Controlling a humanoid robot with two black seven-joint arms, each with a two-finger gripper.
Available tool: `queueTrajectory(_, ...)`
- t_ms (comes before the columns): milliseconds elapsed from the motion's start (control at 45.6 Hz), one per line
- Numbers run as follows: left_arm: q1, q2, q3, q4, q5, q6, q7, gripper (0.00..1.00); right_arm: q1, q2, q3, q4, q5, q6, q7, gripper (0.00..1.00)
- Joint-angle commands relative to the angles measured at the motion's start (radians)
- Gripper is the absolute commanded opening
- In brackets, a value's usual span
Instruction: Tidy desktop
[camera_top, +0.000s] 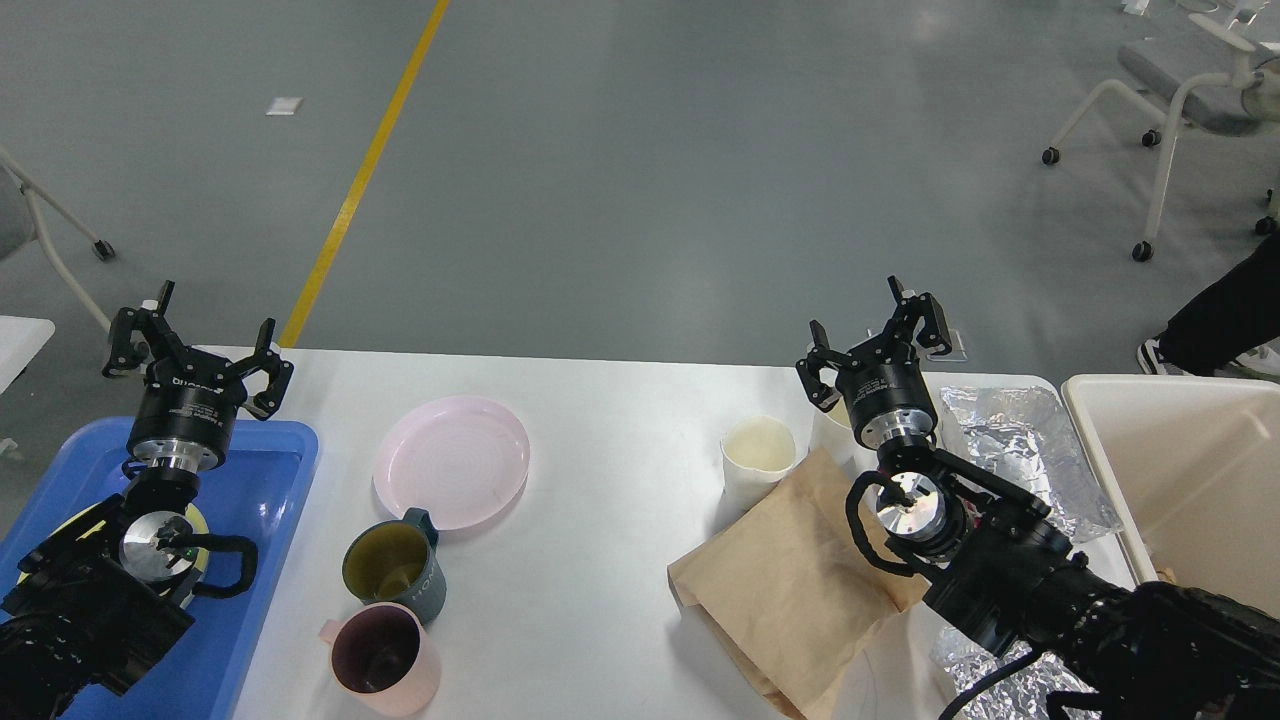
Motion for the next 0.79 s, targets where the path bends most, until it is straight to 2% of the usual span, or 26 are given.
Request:
queueTrajectory(0,0.0,0.0,-0.005,0.0,0.0,0.0,0.001,1.0,0.0,0.001,0.0,0.0,-0.001,0.0,0.0,1.0)
queueTrajectory(768,0.002,-0.005,-0.02,0.0,-0.008,-0.003,0.004,1.0,0.0,-0.001,0.0,0.0,-0.001,0.001,0.0,1.0)
